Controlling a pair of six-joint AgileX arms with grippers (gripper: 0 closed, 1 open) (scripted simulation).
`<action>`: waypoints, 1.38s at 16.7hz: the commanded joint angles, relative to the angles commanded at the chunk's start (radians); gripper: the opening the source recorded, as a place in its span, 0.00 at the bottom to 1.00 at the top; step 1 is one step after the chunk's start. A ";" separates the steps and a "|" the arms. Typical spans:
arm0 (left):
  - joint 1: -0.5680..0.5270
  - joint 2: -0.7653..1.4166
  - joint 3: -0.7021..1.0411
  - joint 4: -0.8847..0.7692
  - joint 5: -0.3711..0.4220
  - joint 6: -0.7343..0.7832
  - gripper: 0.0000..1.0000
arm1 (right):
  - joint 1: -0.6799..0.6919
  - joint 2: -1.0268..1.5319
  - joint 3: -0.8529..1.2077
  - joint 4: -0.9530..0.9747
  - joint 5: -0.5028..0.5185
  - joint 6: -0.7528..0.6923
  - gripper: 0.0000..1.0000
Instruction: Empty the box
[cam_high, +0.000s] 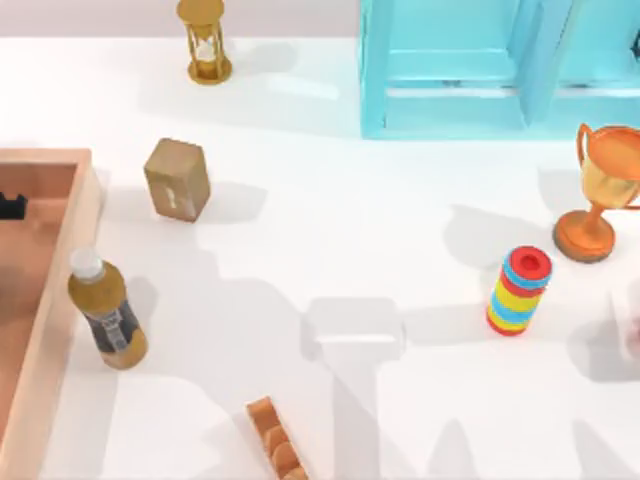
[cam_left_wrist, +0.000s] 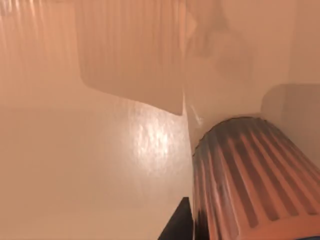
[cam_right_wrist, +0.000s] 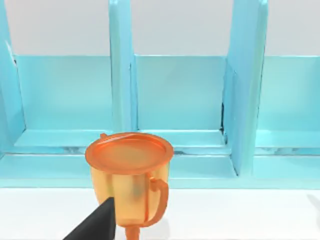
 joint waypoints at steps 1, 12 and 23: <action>0.000 0.000 0.000 0.000 0.000 0.000 0.00 | 0.000 0.000 0.000 0.000 0.000 0.000 1.00; 0.001 -0.007 0.081 -0.099 0.001 0.002 0.00 | 0.000 0.000 0.000 0.000 0.000 0.000 1.00; -0.003 -0.048 0.448 -0.494 -0.001 -0.003 0.00 | 0.000 0.000 0.000 0.000 0.000 0.000 1.00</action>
